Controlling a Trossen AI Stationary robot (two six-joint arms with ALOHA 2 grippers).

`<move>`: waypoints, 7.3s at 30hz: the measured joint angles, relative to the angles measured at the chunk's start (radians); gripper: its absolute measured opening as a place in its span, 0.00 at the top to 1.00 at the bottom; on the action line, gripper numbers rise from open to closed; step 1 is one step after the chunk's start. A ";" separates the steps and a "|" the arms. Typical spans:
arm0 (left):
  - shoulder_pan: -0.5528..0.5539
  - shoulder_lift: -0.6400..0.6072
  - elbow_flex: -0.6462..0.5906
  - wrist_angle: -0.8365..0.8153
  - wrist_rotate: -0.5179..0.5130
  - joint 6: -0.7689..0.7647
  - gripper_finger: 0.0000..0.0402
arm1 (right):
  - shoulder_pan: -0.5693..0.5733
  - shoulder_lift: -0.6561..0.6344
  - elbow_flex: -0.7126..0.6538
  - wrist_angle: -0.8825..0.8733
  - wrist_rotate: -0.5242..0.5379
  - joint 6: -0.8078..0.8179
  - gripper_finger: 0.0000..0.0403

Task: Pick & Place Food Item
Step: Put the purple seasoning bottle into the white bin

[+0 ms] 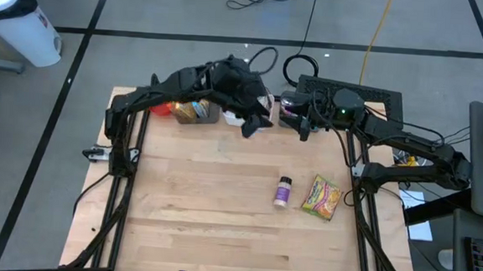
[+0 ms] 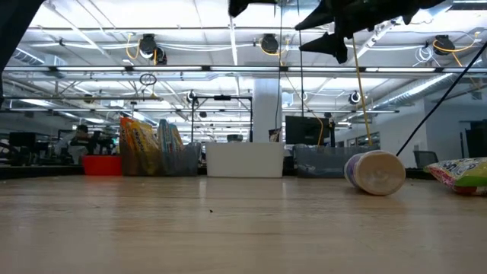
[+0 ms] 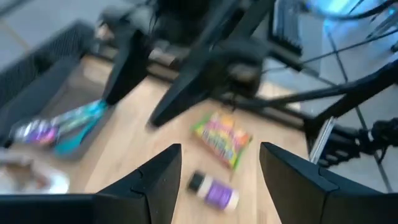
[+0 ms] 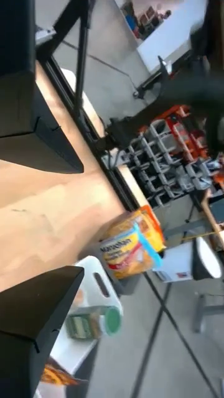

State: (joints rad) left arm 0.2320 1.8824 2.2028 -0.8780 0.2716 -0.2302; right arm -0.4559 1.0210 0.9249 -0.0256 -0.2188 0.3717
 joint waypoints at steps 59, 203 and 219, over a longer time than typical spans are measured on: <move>-0.137 -0.417 -0.985 0.877 0.041 -0.312 0.44 | 0.538 -0.010 -0.394 0.718 0.209 0.671 0.38; -0.243 -0.417 -0.984 0.463 -0.144 -0.114 0.44 | 0.621 0.239 -0.449 0.074 0.274 1.321 0.02; -0.243 -0.417 -0.984 0.463 -0.144 -0.114 0.44 | 0.621 0.239 -0.449 0.133 0.375 1.388 0.02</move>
State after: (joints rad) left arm -0.0109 1.4658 1.2186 -0.4152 0.1280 -0.3439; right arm 0.1654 1.2602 0.4759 0.1077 0.1562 1.7602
